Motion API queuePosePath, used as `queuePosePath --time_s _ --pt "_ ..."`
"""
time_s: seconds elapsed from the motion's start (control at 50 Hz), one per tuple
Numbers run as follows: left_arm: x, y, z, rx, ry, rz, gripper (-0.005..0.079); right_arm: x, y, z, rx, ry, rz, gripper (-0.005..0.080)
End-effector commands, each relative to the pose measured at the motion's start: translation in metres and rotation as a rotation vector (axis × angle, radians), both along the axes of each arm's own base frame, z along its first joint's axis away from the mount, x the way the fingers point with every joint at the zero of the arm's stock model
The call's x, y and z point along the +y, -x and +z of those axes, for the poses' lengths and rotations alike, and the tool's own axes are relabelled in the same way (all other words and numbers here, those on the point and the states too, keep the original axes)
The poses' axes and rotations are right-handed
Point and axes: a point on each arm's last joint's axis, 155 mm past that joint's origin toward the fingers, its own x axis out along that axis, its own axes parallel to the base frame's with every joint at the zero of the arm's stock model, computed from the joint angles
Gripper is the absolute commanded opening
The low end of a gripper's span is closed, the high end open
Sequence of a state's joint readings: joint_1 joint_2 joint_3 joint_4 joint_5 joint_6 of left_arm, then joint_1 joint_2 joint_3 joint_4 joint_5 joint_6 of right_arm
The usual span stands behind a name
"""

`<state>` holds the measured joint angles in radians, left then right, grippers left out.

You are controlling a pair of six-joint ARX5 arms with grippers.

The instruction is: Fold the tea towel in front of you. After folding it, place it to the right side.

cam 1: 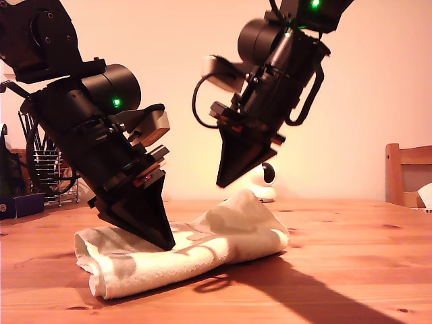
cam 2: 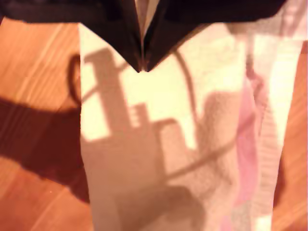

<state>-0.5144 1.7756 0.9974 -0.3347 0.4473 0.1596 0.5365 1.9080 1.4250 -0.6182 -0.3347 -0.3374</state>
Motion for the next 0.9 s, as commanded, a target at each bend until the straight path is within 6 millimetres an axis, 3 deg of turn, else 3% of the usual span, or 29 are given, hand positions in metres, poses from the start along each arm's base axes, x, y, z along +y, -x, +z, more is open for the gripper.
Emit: queuePosePath --time_s 0.0,0.38,0.72,0.88 --pt "0.002 0.006 -0.009 0.032 -0.006 0.000 -0.0024 -0.002 -0.002 -0.019 0.040 0.019 -0.002 -0.0013" --pt "0.004 0.021 -0.012 0.103 -0.015 -0.012 -0.0024 -0.023 -0.050 -0.055 -0.056 0.073 -0.070 -0.0013" --pt "0.001 0.026 -0.010 0.134 0.008 -0.006 -0.0024 -0.014 -0.064 -0.057 -0.102 0.036 -0.083 -0.0013" --pt "-0.003 0.018 -0.007 0.104 0.027 0.007 -0.0024 -0.012 -0.065 -0.047 -0.089 0.008 -0.123 -0.0013"
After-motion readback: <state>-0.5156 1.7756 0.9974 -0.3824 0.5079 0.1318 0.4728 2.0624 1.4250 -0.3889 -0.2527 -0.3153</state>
